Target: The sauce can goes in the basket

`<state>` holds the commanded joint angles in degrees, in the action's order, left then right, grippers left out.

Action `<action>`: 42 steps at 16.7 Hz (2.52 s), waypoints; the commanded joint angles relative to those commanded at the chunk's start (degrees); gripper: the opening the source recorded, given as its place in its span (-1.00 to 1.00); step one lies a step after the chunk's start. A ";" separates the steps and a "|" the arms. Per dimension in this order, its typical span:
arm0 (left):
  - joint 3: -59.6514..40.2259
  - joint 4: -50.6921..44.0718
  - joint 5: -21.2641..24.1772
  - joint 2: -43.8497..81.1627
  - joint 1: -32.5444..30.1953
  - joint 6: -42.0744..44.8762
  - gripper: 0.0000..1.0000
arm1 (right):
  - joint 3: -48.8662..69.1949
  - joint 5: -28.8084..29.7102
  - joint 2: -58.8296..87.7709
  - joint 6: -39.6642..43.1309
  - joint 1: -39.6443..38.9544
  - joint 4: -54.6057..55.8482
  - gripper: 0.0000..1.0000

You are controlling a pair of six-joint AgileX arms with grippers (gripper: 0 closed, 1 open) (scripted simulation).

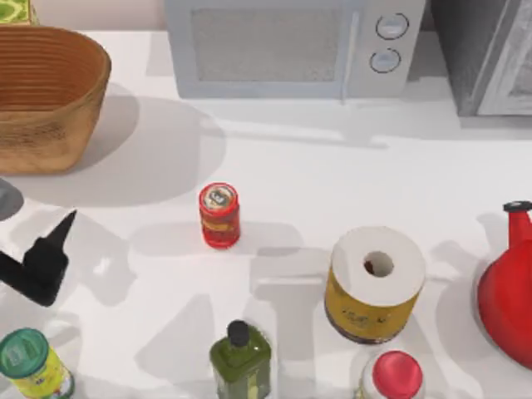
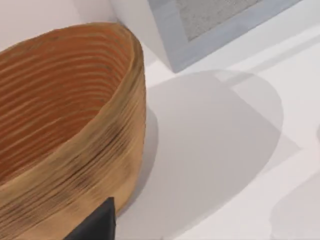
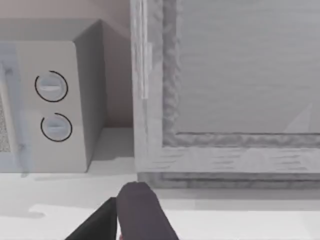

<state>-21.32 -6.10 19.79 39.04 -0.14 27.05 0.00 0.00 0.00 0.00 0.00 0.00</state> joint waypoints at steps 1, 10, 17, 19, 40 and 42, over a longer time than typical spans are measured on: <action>-2.99 -0.84 3.28 6.42 -0.42 3.57 1.00 | 0.00 0.00 0.00 0.00 0.00 0.00 1.00; -27.62 -7.65 30.79 59.97 -4.18 31.43 1.00 | 0.00 0.00 0.00 0.00 0.00 0.00 1.00; -36.75 -8.87 39.30 74.04 -4.73 40.79 1.00 | 0.00 0.00 0.00 0.00 0.00 0.00 1.00; -36.75 -8.87 39.30 74.04 -4.73 40.79 1.00 | 0.00 0.00 0.00 0.00 0.00 0.00 1.00; -35.82 12.24 35.07 81.33 -14.36 25.46 0.85 | 0.00 0.00 0.00 0.00 0.00 0.00 1.00; -35.82 12.24 35.07 81.33 -14.36 25.46 0.55 | 0.00 0.00 0.00 0.00 0.00 0.00 1.00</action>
<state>-57.14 6.14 54.86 120.36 -14.49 52.51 0.00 0.00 0.00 0.00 0.00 0.00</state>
